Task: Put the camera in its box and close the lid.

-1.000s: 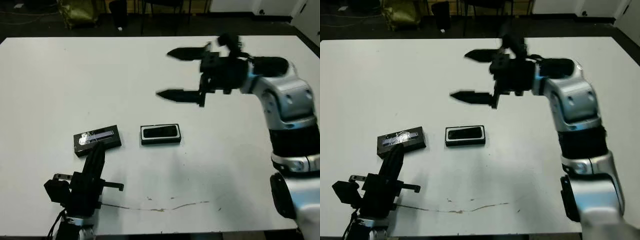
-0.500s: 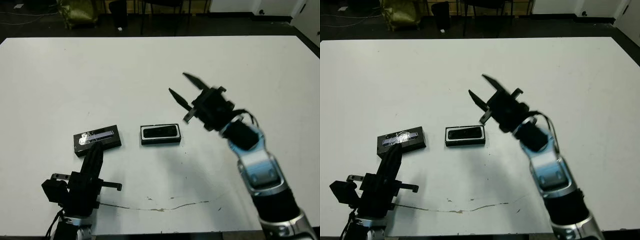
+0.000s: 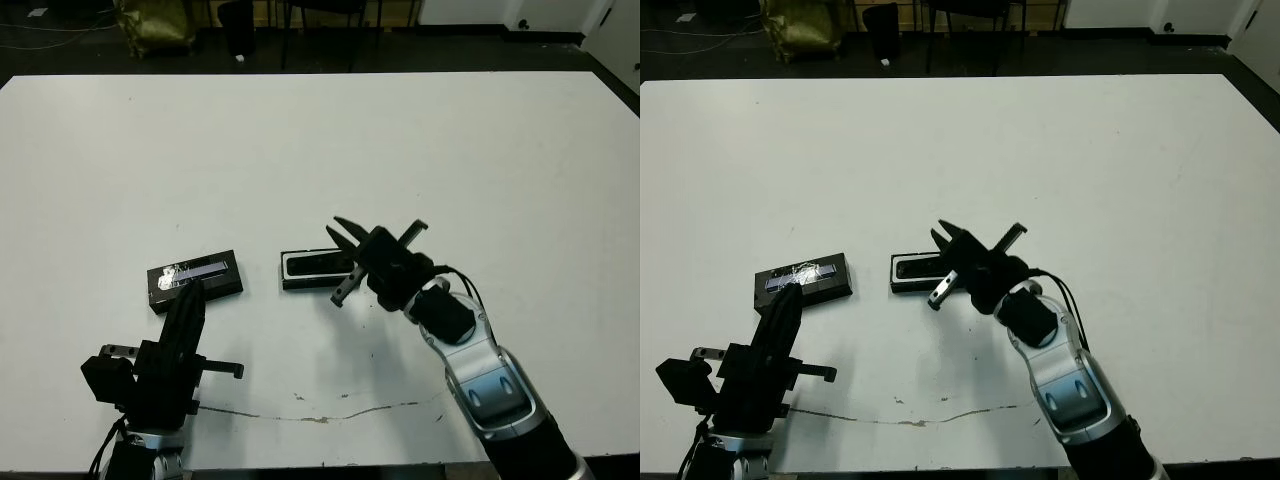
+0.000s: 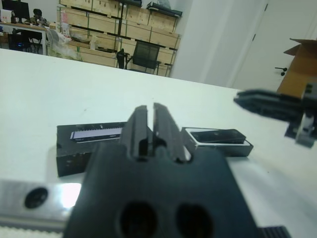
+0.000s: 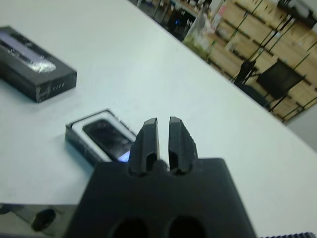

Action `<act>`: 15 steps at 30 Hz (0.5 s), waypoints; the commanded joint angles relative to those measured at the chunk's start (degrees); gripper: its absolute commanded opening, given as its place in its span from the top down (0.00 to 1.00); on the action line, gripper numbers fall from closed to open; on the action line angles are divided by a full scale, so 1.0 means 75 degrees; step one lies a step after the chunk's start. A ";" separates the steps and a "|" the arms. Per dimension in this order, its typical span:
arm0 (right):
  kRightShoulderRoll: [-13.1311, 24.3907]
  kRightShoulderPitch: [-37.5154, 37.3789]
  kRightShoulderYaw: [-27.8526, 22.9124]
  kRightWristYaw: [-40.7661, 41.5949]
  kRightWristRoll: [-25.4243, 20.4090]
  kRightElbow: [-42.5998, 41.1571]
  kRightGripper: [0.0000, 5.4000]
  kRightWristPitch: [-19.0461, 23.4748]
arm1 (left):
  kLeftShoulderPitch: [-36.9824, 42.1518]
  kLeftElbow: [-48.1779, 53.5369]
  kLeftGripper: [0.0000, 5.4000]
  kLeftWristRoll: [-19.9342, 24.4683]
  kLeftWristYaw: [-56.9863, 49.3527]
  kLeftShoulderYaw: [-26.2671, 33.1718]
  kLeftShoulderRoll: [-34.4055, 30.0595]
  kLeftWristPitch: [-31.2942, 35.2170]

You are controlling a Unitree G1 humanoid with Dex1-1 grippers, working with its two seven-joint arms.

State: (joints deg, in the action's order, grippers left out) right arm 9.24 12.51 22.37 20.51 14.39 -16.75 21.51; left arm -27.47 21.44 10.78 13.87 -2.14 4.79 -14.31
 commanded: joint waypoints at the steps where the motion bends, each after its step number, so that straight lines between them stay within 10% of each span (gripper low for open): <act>1: -0.0098 -0.0168 -0.0015 -0.0159 -0.0001 0.0382 1.00 0.0262 | -0.0421 -0.0080 1.00 0.0072 0.0085 0.0003 -0.0294 0.0063; 15: -0.0426 -0.0164 -0.0556 -0.0237 -0.0588 0.1653 1.00 0.0940 | -0.0588 -0.0012 1.00 -0.0010 -0.0013 -0.0013 -0.0229 0.0085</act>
State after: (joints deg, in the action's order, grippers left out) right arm 4.95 13.20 18.66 18.04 10.32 -7.71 26.32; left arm -27.71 21.32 10.72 14.17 -2.17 4.79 -15.02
